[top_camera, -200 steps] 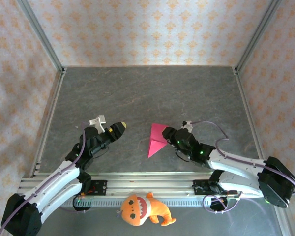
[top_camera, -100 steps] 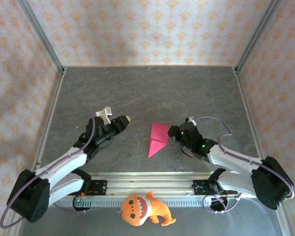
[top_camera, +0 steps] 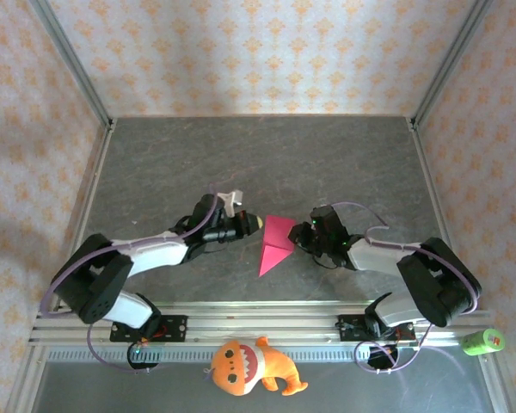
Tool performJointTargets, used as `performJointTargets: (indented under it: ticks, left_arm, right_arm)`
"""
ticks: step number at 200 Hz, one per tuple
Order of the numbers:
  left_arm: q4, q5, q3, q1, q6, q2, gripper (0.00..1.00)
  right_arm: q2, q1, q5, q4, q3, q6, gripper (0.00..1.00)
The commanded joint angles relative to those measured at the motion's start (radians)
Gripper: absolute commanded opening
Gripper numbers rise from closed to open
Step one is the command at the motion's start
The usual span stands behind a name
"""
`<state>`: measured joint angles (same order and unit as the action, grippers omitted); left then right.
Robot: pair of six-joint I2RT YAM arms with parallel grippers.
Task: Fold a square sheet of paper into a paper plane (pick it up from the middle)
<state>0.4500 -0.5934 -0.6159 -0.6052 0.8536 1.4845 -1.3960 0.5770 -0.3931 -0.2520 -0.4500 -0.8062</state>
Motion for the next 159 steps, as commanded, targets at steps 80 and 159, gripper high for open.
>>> performJointTargets:
  ticks: [80, 159]
  left_arm:
    - [-0.065, 0.002, -0.137, -0.032, -0.067, 0.264, 0.01]
    - [0.105, -0.02, -0.03, -0.028, 0.001, 0.337, 0.01]
  right_arm:
    - [0.066, -0.046, -0.046, 0.055, 0.007, 0.023, 0.39]
    - [0.056, -0.046, -0.111, 0.021, 0.042, 0.007, 0.47]
